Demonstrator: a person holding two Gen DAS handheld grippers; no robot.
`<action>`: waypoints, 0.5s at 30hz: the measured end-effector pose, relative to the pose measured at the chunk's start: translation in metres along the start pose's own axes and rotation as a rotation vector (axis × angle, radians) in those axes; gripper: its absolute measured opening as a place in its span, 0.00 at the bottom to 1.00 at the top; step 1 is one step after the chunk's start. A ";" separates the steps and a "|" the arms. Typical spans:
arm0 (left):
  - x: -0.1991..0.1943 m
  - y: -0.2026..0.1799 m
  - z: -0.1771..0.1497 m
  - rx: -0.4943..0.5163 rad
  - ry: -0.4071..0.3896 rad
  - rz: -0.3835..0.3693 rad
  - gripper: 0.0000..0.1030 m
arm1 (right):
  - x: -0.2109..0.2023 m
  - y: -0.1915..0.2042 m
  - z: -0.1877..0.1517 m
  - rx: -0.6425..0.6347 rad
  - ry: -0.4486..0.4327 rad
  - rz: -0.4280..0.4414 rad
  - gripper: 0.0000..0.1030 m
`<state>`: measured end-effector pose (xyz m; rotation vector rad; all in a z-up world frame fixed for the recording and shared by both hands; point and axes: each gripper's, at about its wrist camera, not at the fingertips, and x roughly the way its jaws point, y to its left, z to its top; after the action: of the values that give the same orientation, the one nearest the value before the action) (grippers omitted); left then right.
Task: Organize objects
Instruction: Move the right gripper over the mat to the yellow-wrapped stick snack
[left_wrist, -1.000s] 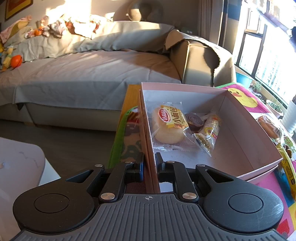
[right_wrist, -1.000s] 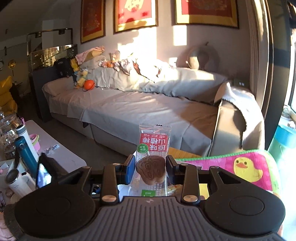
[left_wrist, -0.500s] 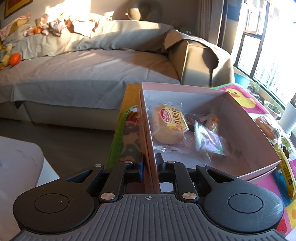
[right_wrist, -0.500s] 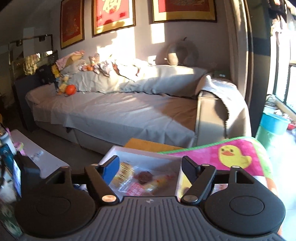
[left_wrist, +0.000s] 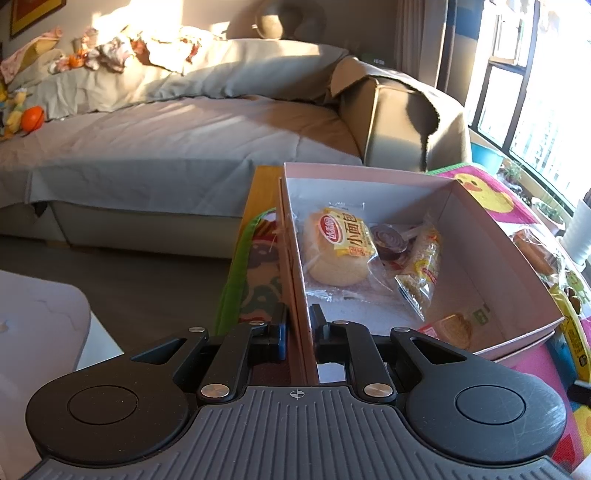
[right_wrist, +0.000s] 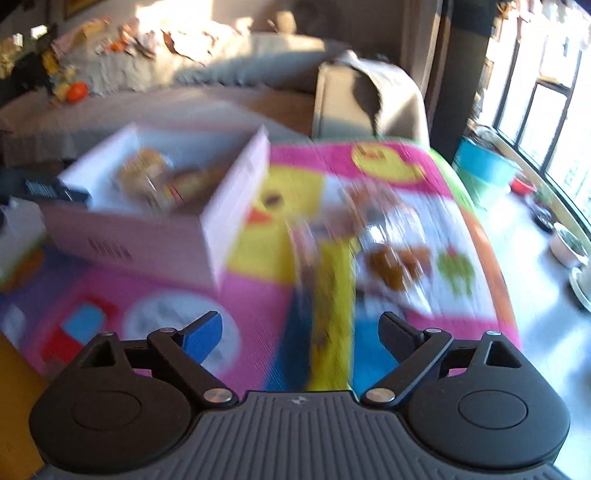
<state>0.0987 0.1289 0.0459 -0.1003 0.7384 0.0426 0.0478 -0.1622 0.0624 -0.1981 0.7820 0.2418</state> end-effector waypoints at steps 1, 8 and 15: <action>0.000 0.000 0.000 0.000 0.001 0.002 0.14 | 0.003 -0.003 -0.005 0.015 0.010 0.000 0.89; -0.002 0.000 -0.002 0.004 0.003 0.013 0.13 | 0.011 -0.014 -0.012 0.053 0.010 0.002 0.89; -0.002 -0.001 -0.002 0.006 0.004 0.016 0.13 | 0.024 -0.010 0.004 0.041 0.000 0.045 0.89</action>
<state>0.0960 0.1277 0.0458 -0.0887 0.7430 0.0552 0.0696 -0.1677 0.0489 -0.1418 0.7912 0.2680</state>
